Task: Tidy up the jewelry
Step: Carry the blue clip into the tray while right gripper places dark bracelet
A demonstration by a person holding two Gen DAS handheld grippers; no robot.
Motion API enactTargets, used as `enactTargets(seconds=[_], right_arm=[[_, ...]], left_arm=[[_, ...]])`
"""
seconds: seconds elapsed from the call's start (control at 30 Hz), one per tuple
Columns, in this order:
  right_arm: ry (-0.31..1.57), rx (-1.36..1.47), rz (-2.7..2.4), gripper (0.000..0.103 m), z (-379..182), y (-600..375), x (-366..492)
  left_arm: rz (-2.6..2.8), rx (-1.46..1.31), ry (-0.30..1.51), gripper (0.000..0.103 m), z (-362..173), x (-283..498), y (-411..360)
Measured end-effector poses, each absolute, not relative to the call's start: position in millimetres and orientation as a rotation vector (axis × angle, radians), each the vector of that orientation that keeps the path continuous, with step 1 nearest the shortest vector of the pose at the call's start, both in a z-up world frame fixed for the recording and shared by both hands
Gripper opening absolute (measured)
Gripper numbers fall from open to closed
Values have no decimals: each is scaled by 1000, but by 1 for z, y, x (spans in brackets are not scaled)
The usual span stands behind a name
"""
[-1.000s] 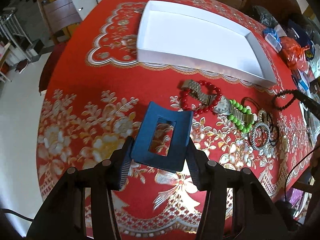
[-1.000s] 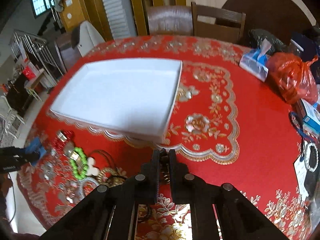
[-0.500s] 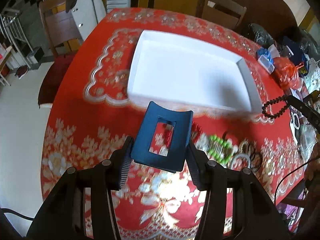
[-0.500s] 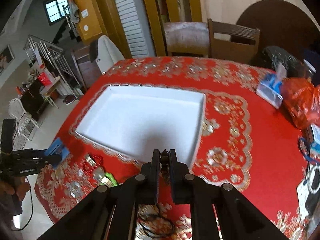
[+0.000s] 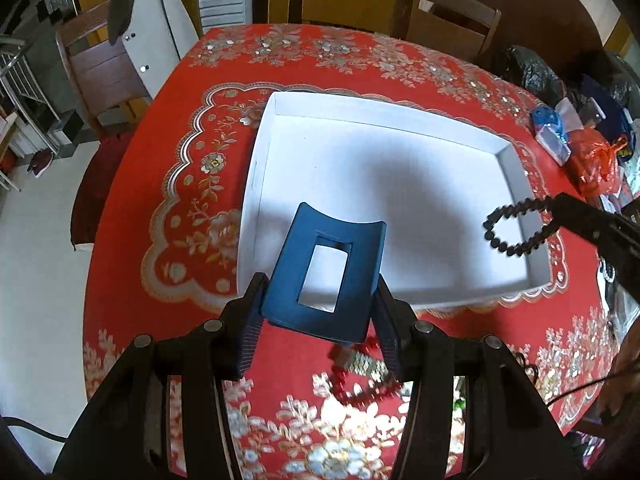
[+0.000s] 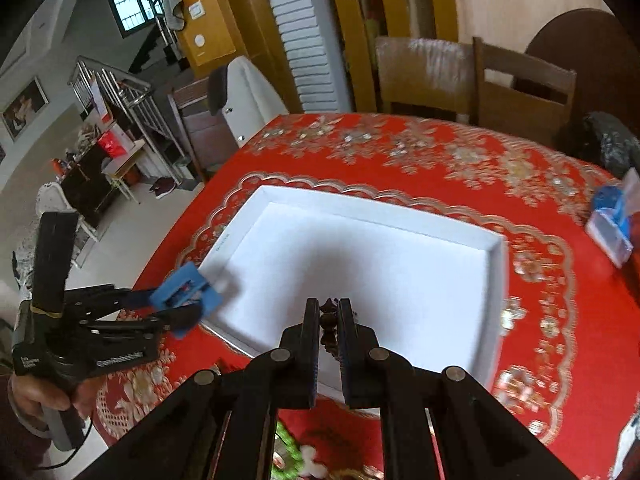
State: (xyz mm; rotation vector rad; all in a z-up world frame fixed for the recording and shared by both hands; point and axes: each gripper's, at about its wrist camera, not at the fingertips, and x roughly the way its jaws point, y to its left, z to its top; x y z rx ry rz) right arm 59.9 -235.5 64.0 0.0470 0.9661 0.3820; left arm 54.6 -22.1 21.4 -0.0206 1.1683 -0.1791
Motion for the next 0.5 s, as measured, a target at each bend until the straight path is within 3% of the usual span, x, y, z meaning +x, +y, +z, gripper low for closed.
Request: enactTargets(seconds=[0.27,0.5], right_arm=[[1078,103,446,8,18,-198,95],[1216,190,342,8,-42,-227,129]], left_arm=[[-194,-6,1208,49,-1,84,-23],[-194,7,1243,49,-20,98,-24]])
